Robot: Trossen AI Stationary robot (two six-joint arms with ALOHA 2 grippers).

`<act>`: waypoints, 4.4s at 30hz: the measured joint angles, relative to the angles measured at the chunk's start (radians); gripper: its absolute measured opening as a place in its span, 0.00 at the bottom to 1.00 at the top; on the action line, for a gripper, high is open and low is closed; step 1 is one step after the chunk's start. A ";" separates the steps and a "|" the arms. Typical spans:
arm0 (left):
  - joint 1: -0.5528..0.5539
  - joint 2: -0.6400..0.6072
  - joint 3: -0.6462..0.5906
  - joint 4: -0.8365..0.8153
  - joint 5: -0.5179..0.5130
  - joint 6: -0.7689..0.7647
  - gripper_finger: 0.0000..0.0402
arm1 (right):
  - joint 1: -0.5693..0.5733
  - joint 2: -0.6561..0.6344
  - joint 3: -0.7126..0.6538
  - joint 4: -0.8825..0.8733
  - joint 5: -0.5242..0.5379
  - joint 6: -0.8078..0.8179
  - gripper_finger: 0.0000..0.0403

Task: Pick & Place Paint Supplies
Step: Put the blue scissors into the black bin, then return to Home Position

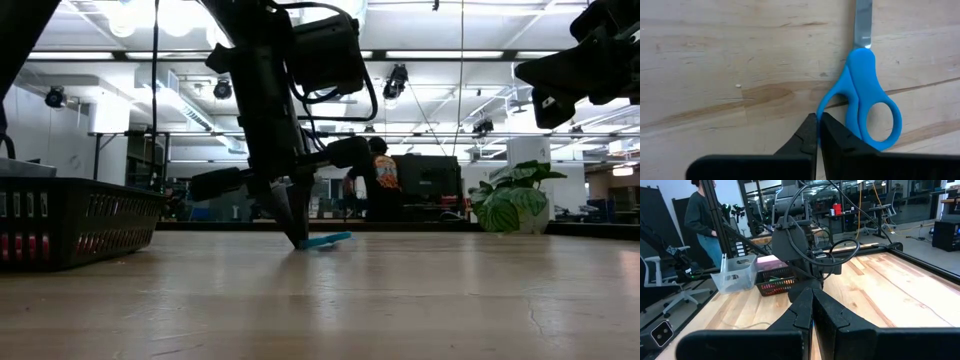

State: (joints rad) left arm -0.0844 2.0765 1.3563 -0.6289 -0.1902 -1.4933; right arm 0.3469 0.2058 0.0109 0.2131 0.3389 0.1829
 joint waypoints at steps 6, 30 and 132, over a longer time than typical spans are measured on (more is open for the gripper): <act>0.000 -0.015 -0.002 -0.003 0.003 0.000 0.01 | 0.000 0.000 0.000 0.000 0.000 0.000 0.02; -0.052 -0.320 -0.003 -0.324 0.003 -0.011 0.01 | 0.000 0.000 0.000 0.000 0.000 0.000 0.02; -0.603 -0.505 -0.204 -0.289 -0.884 0.046 0.24 | 0.000 0.000 0.000 0.000 0.000 0.000 0.02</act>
State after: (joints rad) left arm -0.6871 1.5719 1.1522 -0.9181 -1.0738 -1.4475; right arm 0.3466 0.2054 0.0105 0.2134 0.3393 0.1825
